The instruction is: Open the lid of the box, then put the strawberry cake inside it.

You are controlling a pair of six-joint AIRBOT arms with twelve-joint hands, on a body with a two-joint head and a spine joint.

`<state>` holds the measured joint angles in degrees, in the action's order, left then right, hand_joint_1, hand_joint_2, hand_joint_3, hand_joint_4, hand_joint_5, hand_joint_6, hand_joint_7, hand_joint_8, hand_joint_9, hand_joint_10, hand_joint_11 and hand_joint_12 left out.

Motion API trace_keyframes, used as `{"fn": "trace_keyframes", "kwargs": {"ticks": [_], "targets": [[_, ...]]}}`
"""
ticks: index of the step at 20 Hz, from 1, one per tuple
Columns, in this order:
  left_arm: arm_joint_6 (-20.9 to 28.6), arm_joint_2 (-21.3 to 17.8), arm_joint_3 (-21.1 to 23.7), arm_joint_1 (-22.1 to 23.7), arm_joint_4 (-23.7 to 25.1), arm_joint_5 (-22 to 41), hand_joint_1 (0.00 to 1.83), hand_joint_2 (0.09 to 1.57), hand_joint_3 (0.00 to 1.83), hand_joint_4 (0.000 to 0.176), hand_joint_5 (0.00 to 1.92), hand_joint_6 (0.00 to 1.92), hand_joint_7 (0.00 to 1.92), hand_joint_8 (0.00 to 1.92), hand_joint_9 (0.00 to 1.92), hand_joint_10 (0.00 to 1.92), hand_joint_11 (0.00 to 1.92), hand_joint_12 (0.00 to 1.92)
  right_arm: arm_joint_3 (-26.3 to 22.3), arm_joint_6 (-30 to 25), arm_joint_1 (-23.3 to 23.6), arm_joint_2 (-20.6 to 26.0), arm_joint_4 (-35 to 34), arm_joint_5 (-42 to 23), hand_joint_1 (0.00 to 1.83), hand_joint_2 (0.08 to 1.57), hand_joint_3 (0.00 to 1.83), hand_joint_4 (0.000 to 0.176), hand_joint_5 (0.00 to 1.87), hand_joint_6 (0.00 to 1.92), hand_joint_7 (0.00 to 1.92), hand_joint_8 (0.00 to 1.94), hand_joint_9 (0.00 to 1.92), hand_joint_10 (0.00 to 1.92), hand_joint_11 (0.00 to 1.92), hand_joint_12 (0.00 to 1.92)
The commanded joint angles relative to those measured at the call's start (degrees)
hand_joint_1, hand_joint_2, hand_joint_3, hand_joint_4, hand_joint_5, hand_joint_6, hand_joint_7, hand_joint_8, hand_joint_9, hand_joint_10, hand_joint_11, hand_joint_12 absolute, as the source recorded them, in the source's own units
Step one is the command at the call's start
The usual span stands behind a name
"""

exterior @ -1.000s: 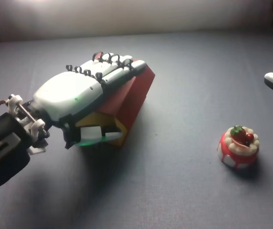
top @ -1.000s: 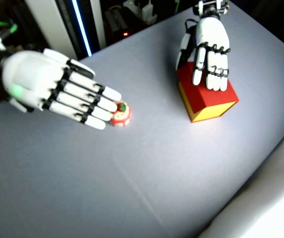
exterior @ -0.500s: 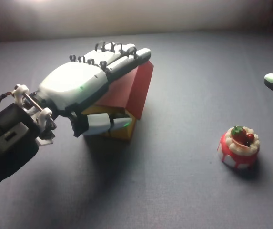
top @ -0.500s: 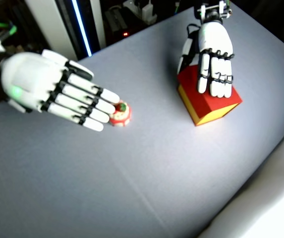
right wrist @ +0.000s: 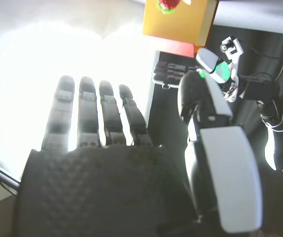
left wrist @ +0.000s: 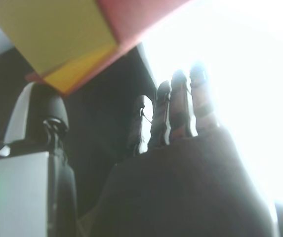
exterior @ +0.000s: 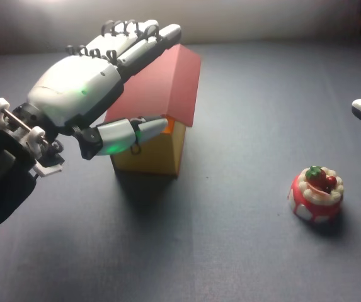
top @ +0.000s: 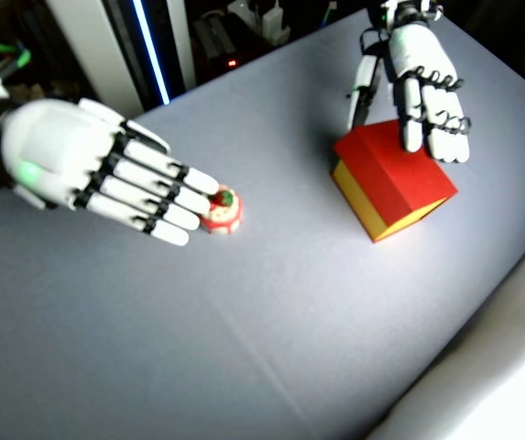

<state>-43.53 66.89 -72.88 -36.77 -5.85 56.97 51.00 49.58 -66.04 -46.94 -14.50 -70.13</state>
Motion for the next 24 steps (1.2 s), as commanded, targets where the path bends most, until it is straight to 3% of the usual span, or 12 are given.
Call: {"fn": "trace_keyframes", "kwargs": {"ticks": [1,2,3,5,9,12,16,17,19,20,21,24], "targets": [[0.1,-0.7,0.2,0.7,-0.4,8.8,0.52,1.27,0.03,0.135,0.0,0.0,0.0,0.0,0.0,0.0,0.0,0.0,0.2,-0.5,0.0,0.1,-0.4,-7.4,0.55,1.31,0.0,0.0,0.0,0.0,0.0,0.0,0.0,0.0,0.0,0.0],[0.1,-1.0,0.3,0.7,-0.7,10.0,0.54,1.28,0.03,0.145,0.0,0.0,0.0,0.0,0.0,0.0,0.0,0.0,0.2,-0.5,0.0,0.1,-0.4,-7.4,0.57,1.31,0.0,0.0,0.0,0.0,0.0,0.0,0.0,0.0,0.0,0.0],[0.1,-1.3,0.5,0.6,-1.0,11.0,0.61,1.28,0.02,0.134,0.0,0.0,0.0,0.0,0.0,0.0,0.0,0.0,0.2,-0.5,0.0,0.1,-0.4,-7.4,0.56,1.31,0.0,0.0,0.0,0.0,0.0,0.0,0.0,0.0,0.0,0.0],[0.1,-1.9,0.8,0.3,-1.8,12.8,0.67,1.27,0.01,0.135,0.0,0.0,0.0,0.0,0.0,0.0,0.04,0.03,0.2,-0.5,0.0,0.1,-0.4,-7.5,0.54,1.31,0.0,0.0,0.0,0.0,0.0,0.0,0.0,0.0,0.0,0.0],[0.1,-3.0,1.0,-0.6,-3.8,14.6,0.64,1.3,0.01,0.117,0.0,0.0,0.0,0.0,0.0,0.0,0.0,0.0,0.2,-0.5,0.0,0.1,-0.5,-7.5,0.53,1.31,0.0,0.0,0.0,0.0,0.0,0.0,0.0,0.0,0.0,0.0],[0.1,-3.0,1.6,-1.3,-2.5,14.0,0.65,1.24,0.0,0.156,0.0,0.0,0.0,0.0,0.0,0.0,0.0,0.0,0.2,-0.5,0.0,0.1,-0.6,-7.5,0.54,1.31,0.0,0.0,0.0,0.0,0.0,0.0,0.0,0.0,0.0,0.0],[2.1,-2.1,1.7,-1.0,1.8,11.8,0.73,1.19,0.0,0.136,0.0,0.0,0.0,0.0,0.0,0.0,0.0,0.0,0.2,-0.5,0.0,0.0,-0.7,-7.5,0.54,1.32,0.0,0.0,0.0,0.0,0.0,0.0,0.0,0.0,0.0,0.0],[2.8,-1.8,1.6,-0.9,2.8,11.2,0.77,1.19,0.0,0.149,0.0,0.0,0.0,0.0,0.0,0.0,0.0,0.0,0.2,-0.5,0.0,-0.1,-0.7,-7.5,0.55,1.31,0.0,0.0,0.0,0.0,0.0,0.0,0.0,0.0,0.0,0.0],[3.3,-1.0,1.5,-0.7,4.3,9.6,0.8,1.12,0.0,0.157,0.0,0.0,0.0,0.0,0.0,0.0,0.0,0.0,0.2,-0.5,0.0,-0.2,-0.7,-7.5,0.54,1.31,0.0,0.0,0.0,0.0,0.0,0.0,0.0,0.0,0.0,0.0],[3.5,-0.7,1.4,-0.5,4.7,8.9,0.85,1.11,0.0,0.147,0.0,0.0,0.0,0.0,0.0,0.0,0.0,0.0,0.2,-0.5,-0.1,-0.2,-0.7,-7.5,0.53,1.32,0.0,0.0,0.0,0.0,0.0,0.0,0.0,0.0,0.0,0.0],[4.0,0.1,0.9,-0.1,5.4,7.6,0.88,1.11,0.0,0.158,0.0,0.0,0.0,0.0,0.0,0.0,0.0,0.0,0.2,-0.5,-0.1,-0.2,-0.7,-7.5,0.51,1.32,0.0,0.0,0.0,0.0,0.0,0.0,0.0,0.0,0.0,0.0],[4.1,1.8,-0.3,0.7,5.6,5.0,0.99,1.01,0.0,0.136,0.0,0.0,0.0,0.0,0.0,0.0,0.0,0.0,0.2,-0.5,-0.1,-0.2,-0.7,-7.5,0.55,1.31,0.0,0.0,0.0,0.0,0.0,0.0,0.0,0.0,0.0,0.0]]}}
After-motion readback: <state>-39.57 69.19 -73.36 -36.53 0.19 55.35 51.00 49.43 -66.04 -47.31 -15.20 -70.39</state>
